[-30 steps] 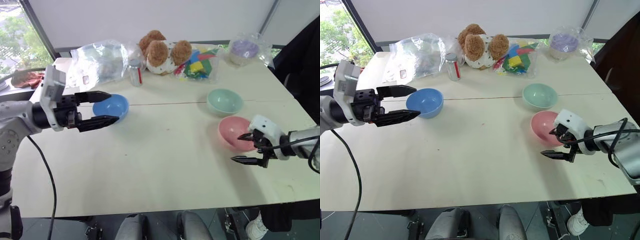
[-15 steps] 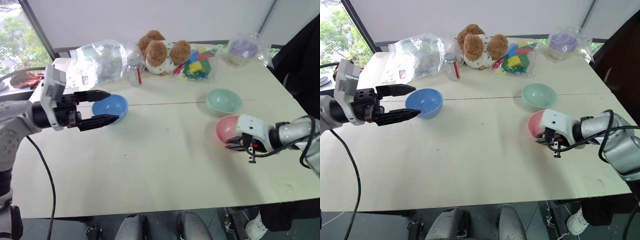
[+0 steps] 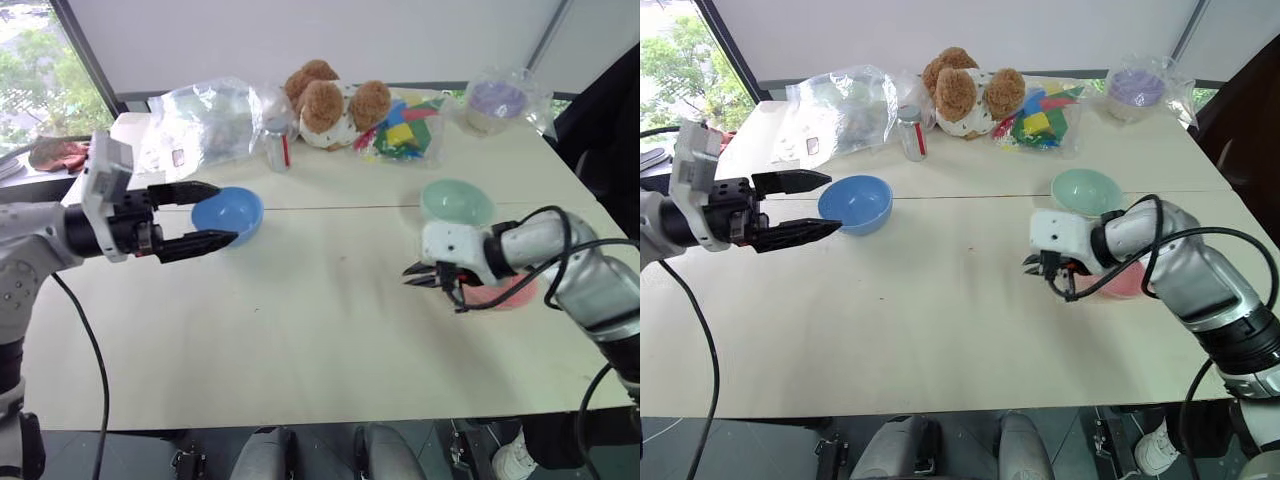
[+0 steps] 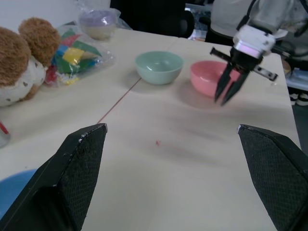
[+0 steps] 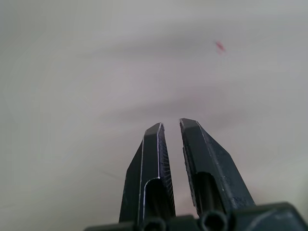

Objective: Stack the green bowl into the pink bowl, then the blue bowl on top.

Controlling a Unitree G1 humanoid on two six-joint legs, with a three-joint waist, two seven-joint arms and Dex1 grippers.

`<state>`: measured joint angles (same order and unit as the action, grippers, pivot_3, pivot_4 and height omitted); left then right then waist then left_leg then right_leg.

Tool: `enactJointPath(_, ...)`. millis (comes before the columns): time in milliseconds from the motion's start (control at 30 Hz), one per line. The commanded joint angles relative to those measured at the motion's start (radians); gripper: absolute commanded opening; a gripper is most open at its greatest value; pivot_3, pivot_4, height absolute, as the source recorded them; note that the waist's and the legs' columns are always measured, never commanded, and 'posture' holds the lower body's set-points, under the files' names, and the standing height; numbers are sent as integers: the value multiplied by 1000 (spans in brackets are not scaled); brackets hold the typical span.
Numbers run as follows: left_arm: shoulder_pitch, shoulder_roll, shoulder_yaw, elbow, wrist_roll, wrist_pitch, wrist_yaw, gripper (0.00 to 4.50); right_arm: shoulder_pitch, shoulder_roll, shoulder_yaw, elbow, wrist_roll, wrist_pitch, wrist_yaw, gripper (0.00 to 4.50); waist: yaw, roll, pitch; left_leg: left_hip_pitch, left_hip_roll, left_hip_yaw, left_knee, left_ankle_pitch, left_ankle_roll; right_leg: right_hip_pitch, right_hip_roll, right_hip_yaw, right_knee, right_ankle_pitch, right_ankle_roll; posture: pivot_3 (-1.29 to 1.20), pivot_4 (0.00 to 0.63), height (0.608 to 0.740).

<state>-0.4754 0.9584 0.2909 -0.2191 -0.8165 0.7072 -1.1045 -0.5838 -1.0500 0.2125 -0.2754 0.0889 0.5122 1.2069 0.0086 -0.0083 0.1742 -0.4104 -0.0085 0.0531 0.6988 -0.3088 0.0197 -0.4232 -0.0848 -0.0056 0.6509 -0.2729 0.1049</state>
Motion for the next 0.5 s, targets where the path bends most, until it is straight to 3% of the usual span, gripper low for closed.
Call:
enactJointPath(33, -6, 6, 30, -23, -6, -16, 5, 4500, 51, -55, -151, -58, 61, 112, -16, 501, 2, 0, 0, 0, 0, 0, 0, 0, 0, 0, 0, 0, 0, 0, 0, 0, 150, 740)
enactJointPath(100, -14, -1, 17, -13, 0, -25, 0, 4500, 130, -96, -230, -93, 92, 145, -6, 501, 4, 0, 0, 0, 0, 0, 0, 0, 0, 0, 0, 0, 0, 0, 0, 0, 150, 740)
enactJointPath(200, -33, -10, -3, 7, 10, -36, -9, 4500, 225, -128, -321, -135, 135, 195, -7, 1295, 2, 0, 0, 0, 0, 0, 0, 0, 0, 0, 0, 0, 0, 0, 0, 0, 150, 740)
enactJointPath(367, -71, -26, -40, 43, 31, -60, -30, 4500, 369, -149, -391, -192, 130, 238, -49, 3699, 0, 0, 0, 2, 0, 0, 0, -1, 2, 2, 1, 0, 2, 0, 0, 0, 150, 740)
enactJointPath(500, -93, -33, -58, 63, 43, -72, -43, 4500, 406, -144, -358, -175, 100, 219, -97, 3699, -1, 0, 0, 2, 0, 0, 0, -1, 2, 1, 3, 0, 2, 0, 0, 0, 150, 740)
